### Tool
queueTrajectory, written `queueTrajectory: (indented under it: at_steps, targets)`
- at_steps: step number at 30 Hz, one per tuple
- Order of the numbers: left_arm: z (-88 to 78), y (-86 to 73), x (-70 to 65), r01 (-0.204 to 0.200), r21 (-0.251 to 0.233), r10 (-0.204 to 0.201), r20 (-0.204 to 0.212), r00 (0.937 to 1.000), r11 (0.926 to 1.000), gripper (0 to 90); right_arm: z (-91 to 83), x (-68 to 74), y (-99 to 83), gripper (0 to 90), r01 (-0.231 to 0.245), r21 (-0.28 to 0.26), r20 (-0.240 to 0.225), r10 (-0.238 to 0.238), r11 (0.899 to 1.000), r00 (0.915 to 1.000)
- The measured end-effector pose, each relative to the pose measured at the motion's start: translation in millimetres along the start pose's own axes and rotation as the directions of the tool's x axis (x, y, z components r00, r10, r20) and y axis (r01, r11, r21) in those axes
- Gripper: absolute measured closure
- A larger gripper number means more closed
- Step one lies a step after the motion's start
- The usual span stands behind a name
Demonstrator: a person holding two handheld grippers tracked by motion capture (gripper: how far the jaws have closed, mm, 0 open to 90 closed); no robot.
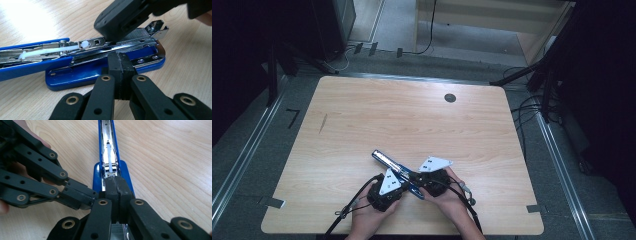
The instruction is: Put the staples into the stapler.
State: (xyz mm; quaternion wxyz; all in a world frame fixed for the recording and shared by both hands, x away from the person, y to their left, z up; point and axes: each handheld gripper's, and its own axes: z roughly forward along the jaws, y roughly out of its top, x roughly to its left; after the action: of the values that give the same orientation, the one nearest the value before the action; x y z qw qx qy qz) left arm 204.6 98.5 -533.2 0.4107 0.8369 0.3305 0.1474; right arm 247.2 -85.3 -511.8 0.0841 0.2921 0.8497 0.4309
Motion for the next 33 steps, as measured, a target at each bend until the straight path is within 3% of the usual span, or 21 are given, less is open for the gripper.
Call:
queueTrajectory:
  at_steps: [14,33]
  targets:
    - [0.0,0.0,0.1,-0.001,0.0,0.001,0.0,1.0,1.0,90.0,-5.0,0.1,-3.8,90.0,0.01,0.022,0.008,-0.01,1.0,0.9999]
    - [-0.1,0.0,0.3,-0.001,0.001,0.001,0.002,1.0,1.0,90.0,-12.5,-0.2,-11.2,90.0,0.024,0.013,0.008,-0.024,1.0,0.9997]
